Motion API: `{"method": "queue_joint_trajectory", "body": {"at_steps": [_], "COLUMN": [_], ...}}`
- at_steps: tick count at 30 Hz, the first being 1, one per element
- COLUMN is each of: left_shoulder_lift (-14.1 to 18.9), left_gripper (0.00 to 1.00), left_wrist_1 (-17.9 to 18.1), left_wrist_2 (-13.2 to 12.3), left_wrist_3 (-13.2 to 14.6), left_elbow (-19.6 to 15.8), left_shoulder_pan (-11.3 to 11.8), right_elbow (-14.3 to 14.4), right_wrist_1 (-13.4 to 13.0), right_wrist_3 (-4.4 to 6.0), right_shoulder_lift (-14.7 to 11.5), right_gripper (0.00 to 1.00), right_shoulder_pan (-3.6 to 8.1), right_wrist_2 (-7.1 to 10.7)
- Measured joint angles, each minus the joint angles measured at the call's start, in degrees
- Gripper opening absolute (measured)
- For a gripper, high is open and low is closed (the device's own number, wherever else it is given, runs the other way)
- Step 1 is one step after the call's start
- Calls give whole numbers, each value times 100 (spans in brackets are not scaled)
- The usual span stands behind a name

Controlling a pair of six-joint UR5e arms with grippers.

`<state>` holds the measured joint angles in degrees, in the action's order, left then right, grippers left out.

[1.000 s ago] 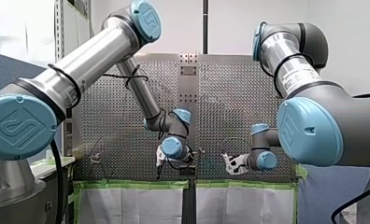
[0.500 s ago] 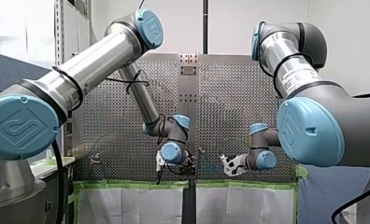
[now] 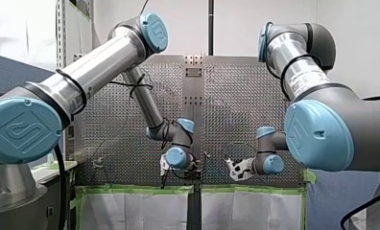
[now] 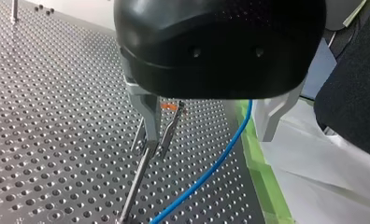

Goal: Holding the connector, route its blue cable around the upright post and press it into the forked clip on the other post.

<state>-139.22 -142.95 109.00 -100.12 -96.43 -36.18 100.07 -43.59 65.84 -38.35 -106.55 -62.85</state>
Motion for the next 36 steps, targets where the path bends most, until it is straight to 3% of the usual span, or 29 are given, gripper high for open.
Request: {"method": "queue_joint_trajectory", "body": {"at_steps": [17, 29, 36], "left_shoulder_lift": [-14, -435, -474], "left_gripper": [100, 100, 100], "left_wrist_1": [-122, -408, -396], "left_wrist_2": [-67, -100, -74], "left_wrist_3": [2, 242, 250], "left_elbow": [99, 518, 590], "left_shoulder_pan": [99, 121, 92], "right_elbow": [-9, -28, -43], "right_wrist_1": [-33, -35, -21], "right_wrist_3": [26, 52, 54], "right_shoulder_lift": [0, 0, -2], "right_gripper": [0, 0, 0], "right_shoulder_pan": [-2, 0, 0], "right_wrist_2": [26, 27, 27]}}
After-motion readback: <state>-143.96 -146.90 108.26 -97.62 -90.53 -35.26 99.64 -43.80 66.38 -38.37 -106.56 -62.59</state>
